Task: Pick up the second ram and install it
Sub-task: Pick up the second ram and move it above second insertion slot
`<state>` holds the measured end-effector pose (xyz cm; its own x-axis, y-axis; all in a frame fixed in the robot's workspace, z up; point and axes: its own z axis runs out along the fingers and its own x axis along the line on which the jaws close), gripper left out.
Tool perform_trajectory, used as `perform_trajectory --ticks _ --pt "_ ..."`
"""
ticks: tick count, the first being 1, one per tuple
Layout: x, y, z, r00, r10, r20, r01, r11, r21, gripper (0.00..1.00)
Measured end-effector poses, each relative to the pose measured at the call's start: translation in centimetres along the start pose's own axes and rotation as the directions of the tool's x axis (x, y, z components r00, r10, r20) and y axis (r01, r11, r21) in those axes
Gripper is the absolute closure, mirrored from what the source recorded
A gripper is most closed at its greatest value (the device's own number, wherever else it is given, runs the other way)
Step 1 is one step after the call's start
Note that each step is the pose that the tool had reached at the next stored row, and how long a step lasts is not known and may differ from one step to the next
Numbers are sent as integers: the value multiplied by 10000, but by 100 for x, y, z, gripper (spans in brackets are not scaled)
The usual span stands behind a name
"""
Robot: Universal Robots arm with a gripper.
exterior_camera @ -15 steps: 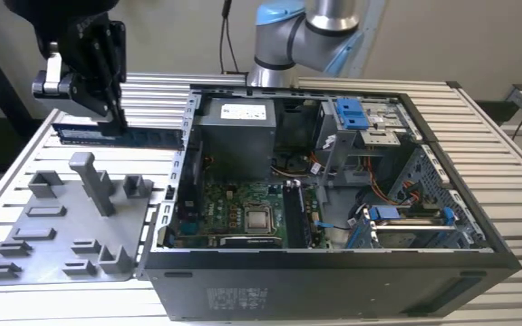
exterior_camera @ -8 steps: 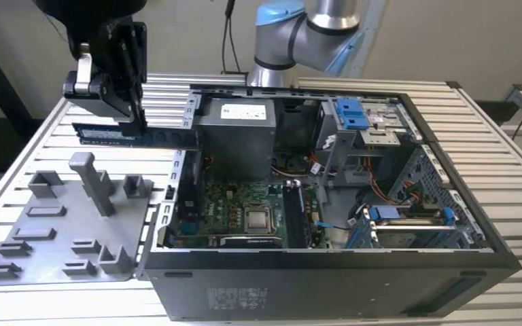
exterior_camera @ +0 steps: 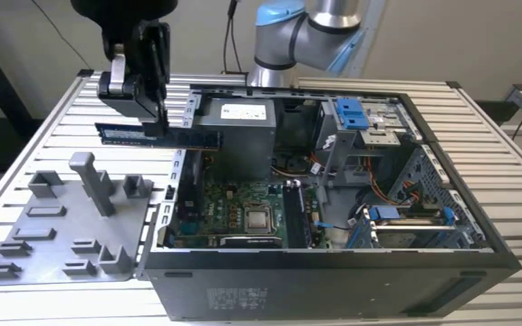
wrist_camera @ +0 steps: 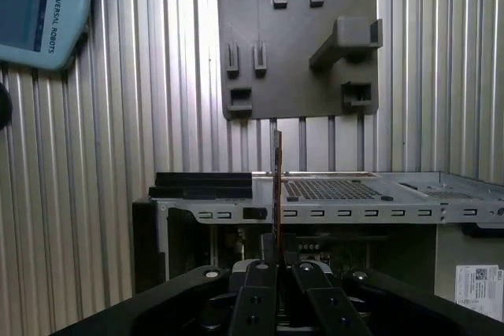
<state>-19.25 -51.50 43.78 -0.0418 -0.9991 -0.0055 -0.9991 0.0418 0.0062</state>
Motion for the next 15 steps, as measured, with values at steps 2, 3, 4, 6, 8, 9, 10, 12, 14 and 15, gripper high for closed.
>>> perform_trajectory --ticks 2,3,4,6,8,9,10,12,14,15 --pt "-2 -59 0 10000 0 -1 0 10000 -8 87" --pt "-4 -88 -1 10000 0 0 0 10000 -10 87" --pt "-5 -116 -1 10000 -1 -1 1 10000 -14 87" --pt "-7 -172 -1 10000 0 -1 0 10000 -21 87" --pt "-10 -229 -1 10000 0 -1 0 10000 -27 87" --pt "-11 -256 -1 10000 1 0 -1 10000 -29 87" --pt "-12 -287 -2 10000 0 -1 0 10000 -34 87" --pt "-14 -342 -2 10000 0 -1 0 10000 -39 87" --pt "-17 -397 -2 10000 1 -2 -1 10000 -46 87" --pt "-18 -429 -3 10000 1 -2 -1 10000 -50 87"
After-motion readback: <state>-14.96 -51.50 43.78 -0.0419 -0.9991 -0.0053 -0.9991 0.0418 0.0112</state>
